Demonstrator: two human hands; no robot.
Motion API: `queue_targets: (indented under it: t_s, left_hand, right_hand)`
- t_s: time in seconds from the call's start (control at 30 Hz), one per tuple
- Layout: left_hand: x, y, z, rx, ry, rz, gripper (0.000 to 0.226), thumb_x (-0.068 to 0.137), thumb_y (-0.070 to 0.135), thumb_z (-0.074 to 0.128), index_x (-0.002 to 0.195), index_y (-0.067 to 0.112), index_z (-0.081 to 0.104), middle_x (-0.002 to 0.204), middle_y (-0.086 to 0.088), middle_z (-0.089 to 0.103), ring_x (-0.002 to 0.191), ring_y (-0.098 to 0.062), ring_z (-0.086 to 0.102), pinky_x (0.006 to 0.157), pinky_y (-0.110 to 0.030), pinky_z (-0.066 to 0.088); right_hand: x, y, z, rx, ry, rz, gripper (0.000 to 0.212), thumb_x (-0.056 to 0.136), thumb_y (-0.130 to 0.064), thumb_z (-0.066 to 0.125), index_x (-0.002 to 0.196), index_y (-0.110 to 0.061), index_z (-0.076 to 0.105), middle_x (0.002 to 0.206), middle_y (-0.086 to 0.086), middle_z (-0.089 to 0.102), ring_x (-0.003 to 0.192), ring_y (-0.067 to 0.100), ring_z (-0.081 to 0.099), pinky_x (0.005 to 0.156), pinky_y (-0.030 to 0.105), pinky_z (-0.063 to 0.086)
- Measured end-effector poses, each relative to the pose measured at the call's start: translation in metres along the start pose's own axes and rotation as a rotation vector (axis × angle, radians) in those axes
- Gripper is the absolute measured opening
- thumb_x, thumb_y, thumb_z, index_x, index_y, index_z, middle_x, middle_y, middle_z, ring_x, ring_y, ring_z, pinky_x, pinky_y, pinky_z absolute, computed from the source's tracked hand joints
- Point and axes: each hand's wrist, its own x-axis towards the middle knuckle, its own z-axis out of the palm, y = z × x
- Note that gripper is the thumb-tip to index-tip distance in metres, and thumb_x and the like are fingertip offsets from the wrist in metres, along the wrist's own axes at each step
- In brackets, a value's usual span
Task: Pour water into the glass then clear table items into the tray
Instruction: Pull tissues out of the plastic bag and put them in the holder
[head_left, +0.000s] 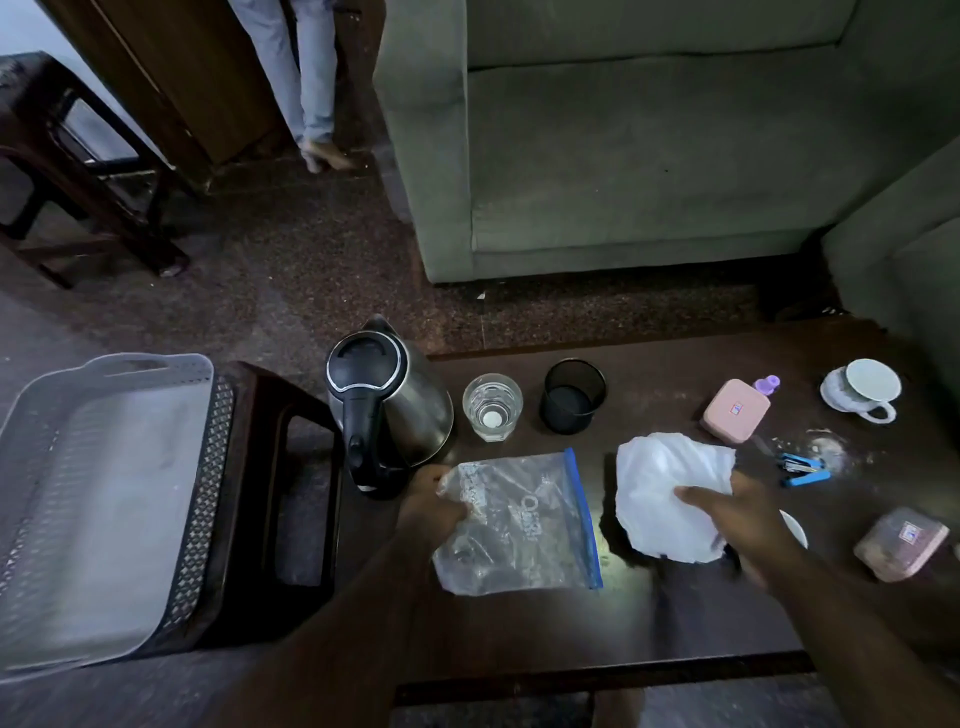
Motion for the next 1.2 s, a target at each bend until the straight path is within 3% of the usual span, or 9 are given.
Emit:
queue_targets:
  t_s: [0.1,0.17,0.27,0.33,0.4,0.47,0.73,0.93,1.2]
  left_hand:
    - [-0.006,0.001,0.003,0.236,0.063,-0.011,0.082,0.064,0.02,0.088,0.136,0.016,0.048,0.133,-0.007,0.056,0.122,-0.03,0.055,0.106,-0.046,0.043]
    - [-0.021,0.008,0.007,0.341,0.245,0.062,0.067,0.068,0.037,0.083,0.128,0.021,0.057,0.129,-0.004,0.06,0.12,-0.029,0.057,0.103,-0.047,0.044]
    - [-0.05,0.034,0.021,-0.011,0.338,0.285,0.036,0.08,0.059,0.065,0.096,0.027,0.07,0.097,0.005,0.073,0.094,-0.014,0.067,0.083,-0.041,0.054]
    - [-0.062,0.062,0.027,-0.34,0.059,0.295,0.042,0.08,0.068,0.06,0.095,0.03,0.071,0.092,0.008,0.075,0.086,-0.005,0.07,0.078,-0.039,0.057]
    - [-0.062,0.087,0.026,-0.554,-0.353,0.208,0.047,0.085,0.06,0.062,0.115,0.023,0.07,0.113,-0.002,0.075,0.106,-0.019,0.07,0.094,-0.05,0.055]
    - [-0.055,0.102,0.023,-0.608,-0.555,0.125,0.049,0.086,0.045,0.07,0.124,0.015,0.066,0.124,-0.013,0.069,0.117,-0.031,0.064,0.104,-0.058,0.046]
    - [-0.036,0.076,0.026,-0.667,-0.764,-0.146,0.054,0.078,0.025,0.076,0.128,0.011,0.061,0.132,-0.018,0.064,0.122,-0.038,0.059,0.102,-0.058,0.047]
    - [-0.032,0.081,0.029,-0.595,-0.707,-0.052,0.058,0.078,0.011,0.075,0.133,0.011,0.056,0.129,-0.016,0.066,0.118,-0.037,0.063,0.095,-0.059,0.051]
    - [-0.027,0.102,0.028,-0.292,-0.57,0.122,0.037,0.075,0.027,0.083,0.11,0.025,0.072,0.108,-0.004,0.077,0.098,-0.024,0.073,0.076,-0.04,0.062]
  right_hand:
    - [-0.014,-0.016,0.0,0.107,-0.07,-0.03,0.027,0.08,-0.007,0.076,0.106,-0.012,0.069,0.105,0.012,0.075,0.095,0.03,0.071,0.077,0.041,0.058]
    - [-0.023,-0.027,0.009,0.211,-0.201,-0.007,0.034,0.077,-0.009,0.077,0.11,-0.012,0.069,0.105,0.011,0.076,0.095,0.028,0.074,0.074,0.037,0.059]
    - [-0.028,-0.044,0.031,0.328,-0.381,0.032,0.04,0.076,-0.008,0.075,0.116,-0.011,0.068,0.112,0.013,0.074,0.103,0.031,0.071,0.081,0.044,0.061]
    - [-0.027,-0.055,0.046,0.341,-0.451,0.043,0.043,0.077,-0.007,0.074,0.119,-0.012,0.067,0.115,0.012,0.073,0.106,0.031,0.07,0.084,0.046,0.06]
    - [-0.023,-0.063,0.057,0.332,-0.513,0.038,0.042,0.078,-0.009,0.075,0.119,-0.015,0.067,0.118,0.011,0.072,0.108,0.03,0.069,0.084,0.048,0.06]
    - [-0.017,-0.068,0.064,0.349,-0.552,0.039,0.039,0.081,-0.01,0.073,0.119,-0.018,0.068,0.118,0.011,0.072,0.108,0.031,0.069,0.079,0.046,0.06]
    - [0.002,-0.051,0.056,0.351,-0.692,0.133,0.047,0.084,-0.012,0.073,0.129,-0.013,0.061,0.127,0.015,0.067,0.116,0.036,0.064,0.083,0.046,0.058]
    - [0.01,-0.05,0.046,0.209,-0.618,0.109,0.046,0.076,-0.007,0.071,0.119,-0.023,0.066,0.118,0.007,0.073,0.107,0.029,0.07,0.093,0.052,0.052]
    - [0.019,-0.066,0.037,0.233,-0.591,0.007,0.031,0.083,0.002,0.064,0.112,-0.009,0.066,0.102,0.008,0.075,0.09,0.024,0.07,0.073,0.036,0.058]
